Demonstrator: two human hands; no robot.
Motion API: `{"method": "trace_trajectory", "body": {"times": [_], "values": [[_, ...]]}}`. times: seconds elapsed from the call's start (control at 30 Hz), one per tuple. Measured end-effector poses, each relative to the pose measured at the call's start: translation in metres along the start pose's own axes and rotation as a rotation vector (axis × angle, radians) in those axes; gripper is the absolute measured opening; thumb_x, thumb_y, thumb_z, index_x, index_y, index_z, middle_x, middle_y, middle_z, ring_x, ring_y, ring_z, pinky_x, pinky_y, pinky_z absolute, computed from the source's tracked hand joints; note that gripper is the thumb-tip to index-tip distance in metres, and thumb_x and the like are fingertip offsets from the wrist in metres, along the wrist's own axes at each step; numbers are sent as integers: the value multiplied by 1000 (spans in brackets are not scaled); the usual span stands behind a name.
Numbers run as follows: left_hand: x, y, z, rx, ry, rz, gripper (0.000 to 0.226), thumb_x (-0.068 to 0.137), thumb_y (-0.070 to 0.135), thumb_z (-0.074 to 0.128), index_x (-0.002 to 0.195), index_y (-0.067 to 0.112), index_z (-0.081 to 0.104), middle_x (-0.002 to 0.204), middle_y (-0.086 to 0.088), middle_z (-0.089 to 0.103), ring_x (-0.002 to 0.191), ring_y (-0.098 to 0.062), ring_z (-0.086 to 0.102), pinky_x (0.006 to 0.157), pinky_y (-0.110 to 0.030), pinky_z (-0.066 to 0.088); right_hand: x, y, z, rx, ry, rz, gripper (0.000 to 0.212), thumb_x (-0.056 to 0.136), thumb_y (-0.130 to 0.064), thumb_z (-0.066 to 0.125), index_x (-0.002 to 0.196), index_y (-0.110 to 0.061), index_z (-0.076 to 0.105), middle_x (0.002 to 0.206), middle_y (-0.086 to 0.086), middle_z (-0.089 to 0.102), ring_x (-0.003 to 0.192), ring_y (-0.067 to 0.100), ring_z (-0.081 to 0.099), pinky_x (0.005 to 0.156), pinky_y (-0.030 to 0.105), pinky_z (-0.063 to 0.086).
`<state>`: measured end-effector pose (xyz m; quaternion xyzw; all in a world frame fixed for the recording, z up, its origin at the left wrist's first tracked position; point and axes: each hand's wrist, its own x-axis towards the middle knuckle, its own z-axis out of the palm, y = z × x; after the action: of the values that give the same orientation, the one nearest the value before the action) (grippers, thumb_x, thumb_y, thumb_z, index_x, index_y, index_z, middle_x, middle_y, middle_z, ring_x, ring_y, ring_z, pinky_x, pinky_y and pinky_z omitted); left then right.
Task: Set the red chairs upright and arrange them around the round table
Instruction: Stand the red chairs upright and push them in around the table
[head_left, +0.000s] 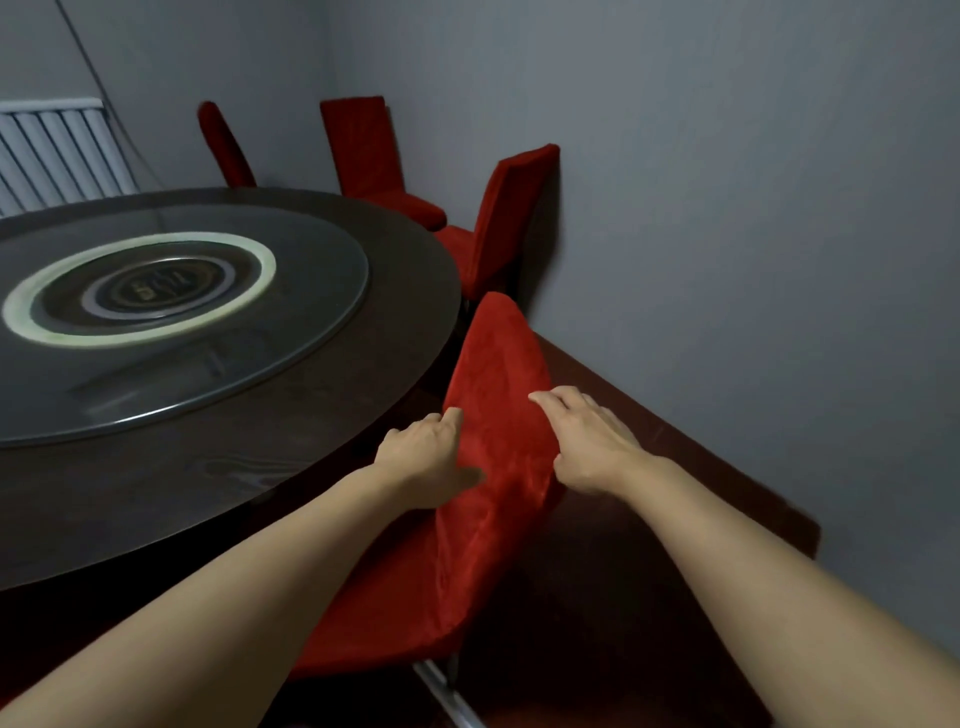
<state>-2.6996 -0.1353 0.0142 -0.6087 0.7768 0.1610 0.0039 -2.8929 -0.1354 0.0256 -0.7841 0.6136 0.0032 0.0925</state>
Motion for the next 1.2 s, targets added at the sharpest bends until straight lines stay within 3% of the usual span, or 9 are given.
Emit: {"method": "trace_trajectory", "body": {"times": [0.13, 0.27, 0.37, 0.53, 0.77, 0.93, 1.07, 1.2], "values": [[44, 0, -4, -49, 9, -9, 64, 87, 54, 56, 134, 17, 36, 126, -5, 51, 116, -22, 51, 98, -43, 40, 41, 29, -5, -61, -23, -26, 81, 81, -5, 57, 150, -24, 17, 152, 5, 22, 137, 25, 27, 112, 39, 28], [79, -2, -5, -62, 21, -36, 65, 86, 56, 56, 134, 18, 36, 126, -4, 51, 116, -22, 51, 99, -44, 40, 85, 52, -8, -154, -46, -127, 87, 82, -5, 61, 151, -28, 13, 157, 5, 8, 145, 24, 6, 118, 42, 16], [104, -1, -3, -57, 23, -91, 67, 87, 56, 55, 137, 18, 33, 131, -4, 49, 120, -22, 50, 101, -43, 39, 125, 66, -1, -208, -64, -232, 95, 80, -2, 64, 151, -33, 8, 158, 4, -2, 146, 25, -5, 119, 44, 10], [147, 11, 7, -112, 31, -250, 62, 91, 59, 44, 137, 20, 35, 133, -3, 50, 122, -21, 49, 100, -41, 38, 194, 93, 7, -278, -88, -461, 99, 78, -3, 66, 151, -35, 8, 159, 4, -6, 146, 26, -8, 119, 43, 7], [176, 60, 25, -240, -5, -551, 67, 86, 69, 39, 133, 22, 38, 127, -1, 55, 114, -20, 54, 92, -38, 44, 269, 133, 12, -298, -144, -880, 88, 79, -33, 73, 149, -34, 19, 159, 1, 2, 146, 23, -5, 119, 44, 1], [175, 102, 38, -248, -12, -744, 70, 81, 67, 52, 132, 22, 35, 123, -1, 54, 111, -21, 56, 86, -36, 46, 288, 132, 20, -322, -136, -1111, 85, 76, -43, 73, 147, -31, 27, 156, 0, 17, 146, 22, 2, 118, 48, 0], [177, 120, 45, -196, 26, -849, 70, 76, 60, 64, 127, 22, 36, 121, -2, 54, 109, -24, 57, 85, -36, 45, 294, 127, 24, -309, -108, -1196, 79, 71, -51, 73, 140, -32, 38, 143, -3, 38, 141, 21, 18, 117, 47, 2], [182, 124, 56, -149, 73, -860, 68, 74, 51, 71, 123, 20, 36, 117, -4, 51, 108, -26, 56, 85, -38, 46, 292, 132, 27, -306, -68, -1205, 75, 73, -52, 72, 138, -31, 39, 138, -3, 41, 137, 21, 24, 117, 44, 3]]}}
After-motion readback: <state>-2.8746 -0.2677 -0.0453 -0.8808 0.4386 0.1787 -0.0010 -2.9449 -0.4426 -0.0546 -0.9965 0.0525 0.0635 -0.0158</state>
